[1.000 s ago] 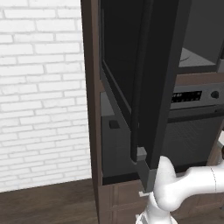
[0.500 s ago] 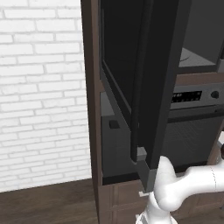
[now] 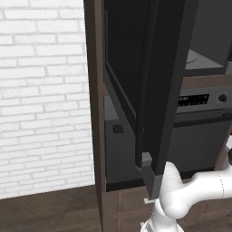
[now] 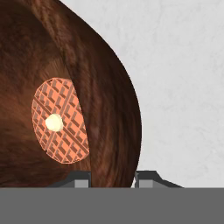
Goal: Open the microwave, place the bowl with waffle inside the microwave, then close the microwave door and turn it on.
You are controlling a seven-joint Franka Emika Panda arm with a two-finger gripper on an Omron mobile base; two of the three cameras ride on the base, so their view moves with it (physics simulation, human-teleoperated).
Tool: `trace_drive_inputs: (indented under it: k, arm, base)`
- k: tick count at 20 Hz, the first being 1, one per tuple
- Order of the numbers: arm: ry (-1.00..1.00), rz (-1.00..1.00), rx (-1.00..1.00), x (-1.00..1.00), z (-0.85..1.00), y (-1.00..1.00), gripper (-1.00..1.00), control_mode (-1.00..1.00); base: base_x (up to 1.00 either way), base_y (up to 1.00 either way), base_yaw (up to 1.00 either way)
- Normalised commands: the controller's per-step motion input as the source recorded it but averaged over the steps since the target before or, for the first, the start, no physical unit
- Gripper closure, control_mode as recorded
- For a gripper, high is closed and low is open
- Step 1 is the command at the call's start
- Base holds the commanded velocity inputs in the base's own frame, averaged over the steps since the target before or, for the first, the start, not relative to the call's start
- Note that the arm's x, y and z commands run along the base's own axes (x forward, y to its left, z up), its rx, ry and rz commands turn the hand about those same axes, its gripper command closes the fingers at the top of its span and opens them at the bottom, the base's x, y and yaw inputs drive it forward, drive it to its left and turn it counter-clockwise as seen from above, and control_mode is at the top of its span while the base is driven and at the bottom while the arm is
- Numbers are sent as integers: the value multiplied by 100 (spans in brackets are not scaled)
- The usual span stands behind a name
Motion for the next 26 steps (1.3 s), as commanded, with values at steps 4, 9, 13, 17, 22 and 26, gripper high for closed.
trace_drive_inputs:
  k: [4,9,13,17,22,26]
  arm:
    - [0,0,0,0,0,0,100,-100]
    - [-1,0,0,-4,0,0,100,-100]
    - [-6,0,0,-43,9,-5,100,-100]
    - [-2,-11,0,-53,43,-32,100,-100]
    - [-1,-19,0,-62,49,-25,100,-100]
    - [-4,-24,0,-100,29,-28,100,-100]
  base:
    - [0,0,0]
    - [0,0,0]
    - [0,0,0]
    - [0,0,0]
    - [0,0,0]
    - [0,0,0]
